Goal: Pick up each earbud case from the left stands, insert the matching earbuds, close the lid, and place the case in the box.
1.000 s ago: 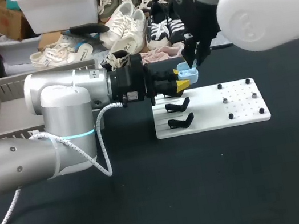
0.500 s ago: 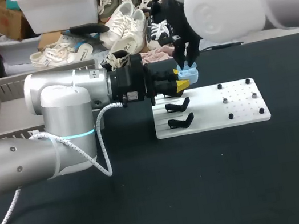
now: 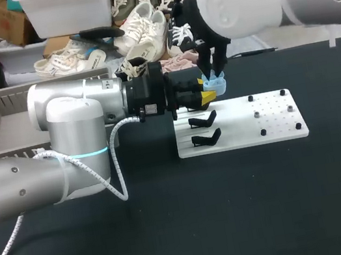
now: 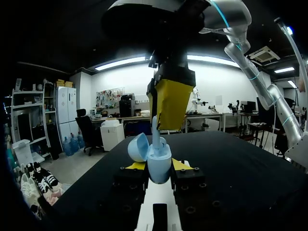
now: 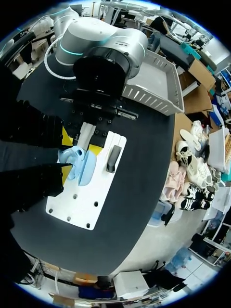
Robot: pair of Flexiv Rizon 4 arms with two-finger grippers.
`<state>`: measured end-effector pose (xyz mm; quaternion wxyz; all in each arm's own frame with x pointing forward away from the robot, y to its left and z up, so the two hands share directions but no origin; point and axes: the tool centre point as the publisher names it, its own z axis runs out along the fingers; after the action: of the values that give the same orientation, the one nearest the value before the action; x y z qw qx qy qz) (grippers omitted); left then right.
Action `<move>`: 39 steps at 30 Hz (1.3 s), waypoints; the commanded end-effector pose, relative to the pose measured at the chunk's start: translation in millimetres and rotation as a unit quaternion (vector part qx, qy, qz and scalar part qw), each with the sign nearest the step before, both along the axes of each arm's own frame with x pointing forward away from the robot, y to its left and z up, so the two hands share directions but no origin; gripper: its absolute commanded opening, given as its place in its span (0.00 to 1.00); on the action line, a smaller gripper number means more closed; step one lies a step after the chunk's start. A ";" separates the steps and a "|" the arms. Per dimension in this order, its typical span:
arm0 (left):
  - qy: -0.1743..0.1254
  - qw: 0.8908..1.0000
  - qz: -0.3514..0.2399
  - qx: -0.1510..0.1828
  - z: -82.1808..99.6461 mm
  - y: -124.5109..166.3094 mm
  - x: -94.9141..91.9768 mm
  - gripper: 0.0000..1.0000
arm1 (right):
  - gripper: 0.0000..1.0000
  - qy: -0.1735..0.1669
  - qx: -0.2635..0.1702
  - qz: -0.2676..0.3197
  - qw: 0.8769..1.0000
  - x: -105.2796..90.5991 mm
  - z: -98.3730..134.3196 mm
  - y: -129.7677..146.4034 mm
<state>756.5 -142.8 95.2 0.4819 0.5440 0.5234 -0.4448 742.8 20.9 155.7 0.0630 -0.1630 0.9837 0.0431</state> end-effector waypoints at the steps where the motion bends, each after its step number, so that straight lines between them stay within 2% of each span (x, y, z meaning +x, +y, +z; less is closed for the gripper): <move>1: -0.001 1.000 0.002 -0.001 -0.5 -0.1 -0.8 0.00 | 0.00 0.003 0.000 -0.001 1.000 3.1 -3.2 -0.1; 20: -0.001 1.000 0.002 -0.001 -0.5 -0.1 -0.8 0.00 | 0.00 0.005 0.000 -0.004 1.000 8.3 -5.9 1.5; 39: -0.001 1.000 0.002 -0.001 -0.5 -0.1 -0.8 0.00 | 0.00 0.002 -0.004 -0.003 1.000 4.9 -1.7 2.0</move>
<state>756.5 -142.8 94.9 0.4821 0.5440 0.5233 -0.4448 749.1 23.0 153.1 0.0597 -0.1611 0.9843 0.0407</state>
